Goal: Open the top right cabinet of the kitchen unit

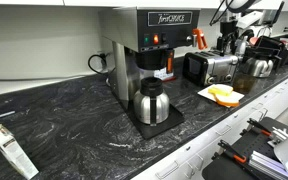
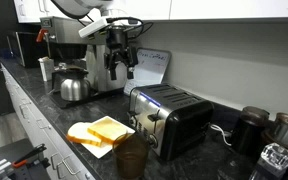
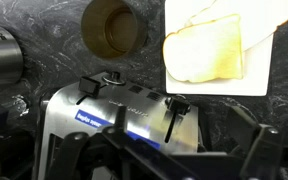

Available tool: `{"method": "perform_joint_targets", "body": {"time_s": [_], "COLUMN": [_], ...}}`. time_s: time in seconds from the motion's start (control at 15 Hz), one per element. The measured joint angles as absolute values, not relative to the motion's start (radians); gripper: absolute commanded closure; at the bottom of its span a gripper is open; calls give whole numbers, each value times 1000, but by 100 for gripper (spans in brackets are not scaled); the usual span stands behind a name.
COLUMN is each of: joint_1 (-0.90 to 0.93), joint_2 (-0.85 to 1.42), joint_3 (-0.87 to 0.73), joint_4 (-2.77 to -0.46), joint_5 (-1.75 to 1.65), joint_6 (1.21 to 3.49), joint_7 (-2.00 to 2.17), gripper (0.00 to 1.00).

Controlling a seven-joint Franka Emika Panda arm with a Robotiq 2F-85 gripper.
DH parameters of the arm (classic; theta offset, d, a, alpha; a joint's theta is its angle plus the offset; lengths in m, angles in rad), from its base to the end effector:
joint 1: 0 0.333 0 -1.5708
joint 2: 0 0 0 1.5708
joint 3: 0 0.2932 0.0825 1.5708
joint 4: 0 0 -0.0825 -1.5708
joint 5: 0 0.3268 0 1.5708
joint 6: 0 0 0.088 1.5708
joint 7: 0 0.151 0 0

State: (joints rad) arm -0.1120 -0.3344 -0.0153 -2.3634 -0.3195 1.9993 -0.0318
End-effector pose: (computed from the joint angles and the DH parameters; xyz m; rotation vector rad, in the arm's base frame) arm 0.3898 -0.0819 0.4173 2.8598 0.0621 -0.0740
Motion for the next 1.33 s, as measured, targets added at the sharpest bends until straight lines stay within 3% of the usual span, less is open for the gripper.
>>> {"method": "perform_joint_targets", "body": {"time_s": [0.8, 1.33], "joint_1": [-96, -59], "joint_2": [-357, -628], "joint_3": [-17, -80], "joint_4": [-2370, -2486], "joint_5": [-300, -134], "joint_6": [2008, 2114], "joint_7": [-32, -83], "gripper": [0, 0]}}
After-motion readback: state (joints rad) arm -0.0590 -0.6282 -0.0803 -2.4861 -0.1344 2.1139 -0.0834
